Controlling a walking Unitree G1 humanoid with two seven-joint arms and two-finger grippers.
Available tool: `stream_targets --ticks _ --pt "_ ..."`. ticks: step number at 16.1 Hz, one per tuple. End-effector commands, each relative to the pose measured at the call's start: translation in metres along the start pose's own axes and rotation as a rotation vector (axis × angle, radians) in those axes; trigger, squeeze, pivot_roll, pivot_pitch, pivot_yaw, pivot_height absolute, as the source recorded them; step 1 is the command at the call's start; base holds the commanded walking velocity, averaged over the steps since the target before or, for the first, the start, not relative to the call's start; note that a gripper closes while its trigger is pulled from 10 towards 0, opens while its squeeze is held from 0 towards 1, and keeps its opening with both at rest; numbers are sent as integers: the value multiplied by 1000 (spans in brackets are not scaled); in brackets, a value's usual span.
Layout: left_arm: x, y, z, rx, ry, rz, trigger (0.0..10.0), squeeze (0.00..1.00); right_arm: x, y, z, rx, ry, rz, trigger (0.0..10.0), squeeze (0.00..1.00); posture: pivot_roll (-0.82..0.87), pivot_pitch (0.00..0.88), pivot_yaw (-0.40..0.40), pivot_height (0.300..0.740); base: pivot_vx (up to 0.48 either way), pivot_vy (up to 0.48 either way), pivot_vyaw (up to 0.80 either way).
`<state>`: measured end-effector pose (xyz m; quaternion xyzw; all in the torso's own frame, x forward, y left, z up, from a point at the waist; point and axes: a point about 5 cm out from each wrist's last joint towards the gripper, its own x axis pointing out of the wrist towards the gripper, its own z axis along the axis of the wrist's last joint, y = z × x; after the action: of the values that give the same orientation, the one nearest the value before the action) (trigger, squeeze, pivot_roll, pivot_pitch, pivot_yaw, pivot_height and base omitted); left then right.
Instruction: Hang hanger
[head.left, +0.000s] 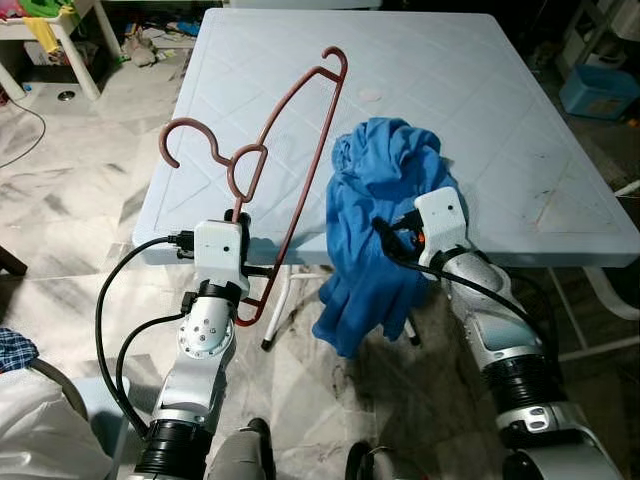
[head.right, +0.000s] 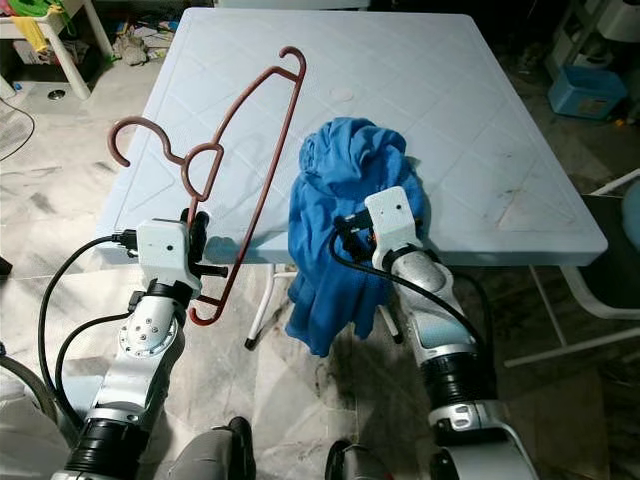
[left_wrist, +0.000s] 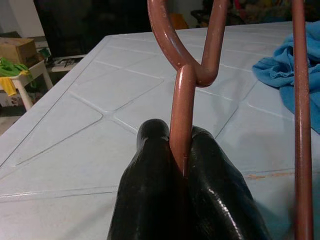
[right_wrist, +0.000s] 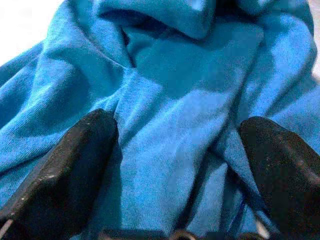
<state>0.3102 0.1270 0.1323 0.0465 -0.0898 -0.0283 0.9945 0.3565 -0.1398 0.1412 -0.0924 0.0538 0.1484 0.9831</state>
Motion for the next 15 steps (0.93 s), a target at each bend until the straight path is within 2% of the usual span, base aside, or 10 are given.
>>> stream_targets --ticks 1,2,6,10,15 --pt "-1 -2 0 1 -4 -5 10000 0 0 6 -22 86 86 4 0 0 73 149 -28 740 0 0 0" --pt "-1 -1 0 1 -2 -4 10000 0 1 7 -25 143 96 3 0 0 74 149 -29 740 0 0 0" --pt "-2 -1 0 2 -3 -2 10000 0 10 11 -28 262 118 -45 0 0 80 154 -31 740 0 0 0" --pt "-5 -1 0 1 0 5 10000 0 26 8 -14 358 115 -136 0 0 97 163 -43 740 0 0 0" --pt "-14 4 0 11 3 33 10000 0 42 4 10 358 100 -133 0 0 143 189 -66 740 0 0 0"
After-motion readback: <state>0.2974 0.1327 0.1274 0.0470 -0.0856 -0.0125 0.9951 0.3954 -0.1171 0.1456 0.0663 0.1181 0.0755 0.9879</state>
